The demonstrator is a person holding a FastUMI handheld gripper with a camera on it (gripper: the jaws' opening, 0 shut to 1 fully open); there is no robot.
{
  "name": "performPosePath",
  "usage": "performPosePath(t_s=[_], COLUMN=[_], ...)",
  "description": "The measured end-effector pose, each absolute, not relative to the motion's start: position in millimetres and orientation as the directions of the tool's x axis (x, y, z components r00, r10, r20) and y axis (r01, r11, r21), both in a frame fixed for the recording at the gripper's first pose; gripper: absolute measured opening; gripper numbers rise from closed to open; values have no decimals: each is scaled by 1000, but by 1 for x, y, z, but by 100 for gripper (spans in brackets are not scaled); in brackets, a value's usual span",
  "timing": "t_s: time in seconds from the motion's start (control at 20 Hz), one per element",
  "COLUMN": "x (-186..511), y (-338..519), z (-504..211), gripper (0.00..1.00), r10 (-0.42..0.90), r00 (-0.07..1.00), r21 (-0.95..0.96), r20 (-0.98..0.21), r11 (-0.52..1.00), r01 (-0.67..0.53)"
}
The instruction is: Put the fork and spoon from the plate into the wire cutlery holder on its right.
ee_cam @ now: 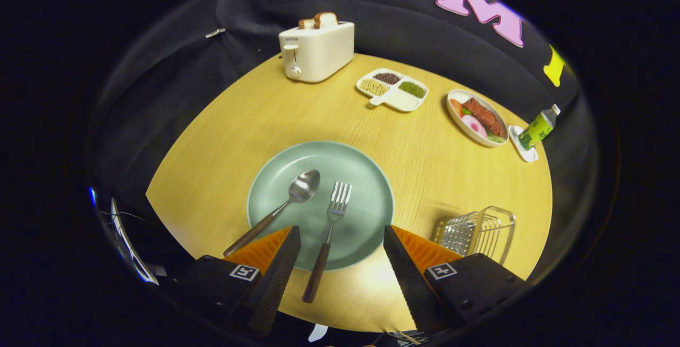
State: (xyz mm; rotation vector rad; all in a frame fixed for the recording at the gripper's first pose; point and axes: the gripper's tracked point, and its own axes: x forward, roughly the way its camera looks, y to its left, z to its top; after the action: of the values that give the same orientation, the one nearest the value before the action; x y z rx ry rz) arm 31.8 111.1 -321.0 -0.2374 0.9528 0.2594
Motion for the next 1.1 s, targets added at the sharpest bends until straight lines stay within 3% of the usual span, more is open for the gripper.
performPosePath(t_s=[0.1,0.15,0.25,0.35,0.45,0.7,0.75,1.1], x=[30,32,30,29,31,27,27,29], y=[115,115,115,117,115,108,109,106], z=[-339,-348,-361,-371,-378,-387,-387,-382], gripper=[96,85,74,74,67,31,20,8], r10=[101,90,72,73,59,31,39,105], r00=[502,490,459,427,405,343,335,304], r21=[-81,-91,-96,-77,-80,-76,-63,28], r20=[-859,-867,-885,-901,-912,-939,-941,-947], r11=[941,939,939,943,945,953,955,968], r01=[-327,-332,-331,-323,-317,-293,-289,-249])
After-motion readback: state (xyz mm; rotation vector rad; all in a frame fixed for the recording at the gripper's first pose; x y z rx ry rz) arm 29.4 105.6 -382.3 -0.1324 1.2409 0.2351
